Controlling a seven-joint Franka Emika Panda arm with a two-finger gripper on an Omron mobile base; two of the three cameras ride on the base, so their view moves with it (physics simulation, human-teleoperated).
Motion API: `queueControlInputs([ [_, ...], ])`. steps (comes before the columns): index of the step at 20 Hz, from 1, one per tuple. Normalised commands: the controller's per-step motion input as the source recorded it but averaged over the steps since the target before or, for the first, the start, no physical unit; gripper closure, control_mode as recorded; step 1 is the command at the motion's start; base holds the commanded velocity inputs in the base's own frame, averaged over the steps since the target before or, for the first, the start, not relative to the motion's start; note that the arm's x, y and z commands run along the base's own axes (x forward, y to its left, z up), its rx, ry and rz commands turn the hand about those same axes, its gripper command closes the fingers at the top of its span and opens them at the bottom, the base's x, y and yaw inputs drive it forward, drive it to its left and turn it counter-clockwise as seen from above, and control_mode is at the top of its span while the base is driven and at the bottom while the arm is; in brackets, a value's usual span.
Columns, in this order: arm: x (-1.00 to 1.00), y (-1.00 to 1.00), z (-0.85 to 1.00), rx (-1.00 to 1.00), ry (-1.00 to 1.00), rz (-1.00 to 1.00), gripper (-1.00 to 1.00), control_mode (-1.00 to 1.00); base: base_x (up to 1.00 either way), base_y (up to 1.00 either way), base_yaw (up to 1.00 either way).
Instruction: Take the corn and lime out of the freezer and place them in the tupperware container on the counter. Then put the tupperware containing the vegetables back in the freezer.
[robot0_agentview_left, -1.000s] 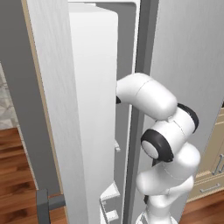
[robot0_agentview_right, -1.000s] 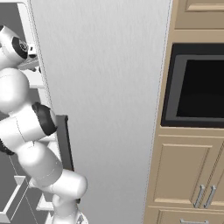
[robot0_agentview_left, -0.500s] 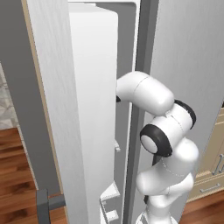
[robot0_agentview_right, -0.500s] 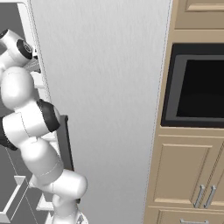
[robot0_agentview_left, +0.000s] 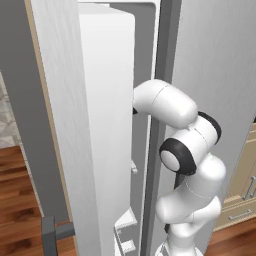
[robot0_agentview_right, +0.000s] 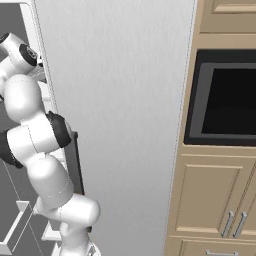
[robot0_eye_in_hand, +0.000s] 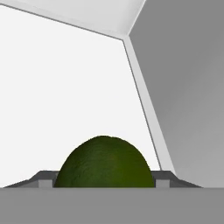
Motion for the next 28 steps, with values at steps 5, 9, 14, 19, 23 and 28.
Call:
queueControlInputs([
  [5,-0.29,0.00,0.00,0.05,-0.03,0.00,1.00,-1.00,0.00,0.00,0.00],
  [9,-0.46,0.00,0.00,0.15,-0.07,0.00,1.00,-1.00,0.00,0.00,0.00],
  [14,-0.41,0.00,0.00,0.19,-0.07,0.01,1.00,-1.00,0.00,0.00,0.00],
  [19,-0.25,-0.12,0.00,0.23,-0.03,0.04,1.00,-1.00,0.00,0.00,0.00],
  [23,-0.04,-0.09,0.00,0.21,0.00,0.05,1.00,-1.00,0.00,0.00,0.00],
  [28,-0.43,0.00,0.00,0.15,-0.03,0.07,1.00,-1.00,0.00,0.00,0.00],
])
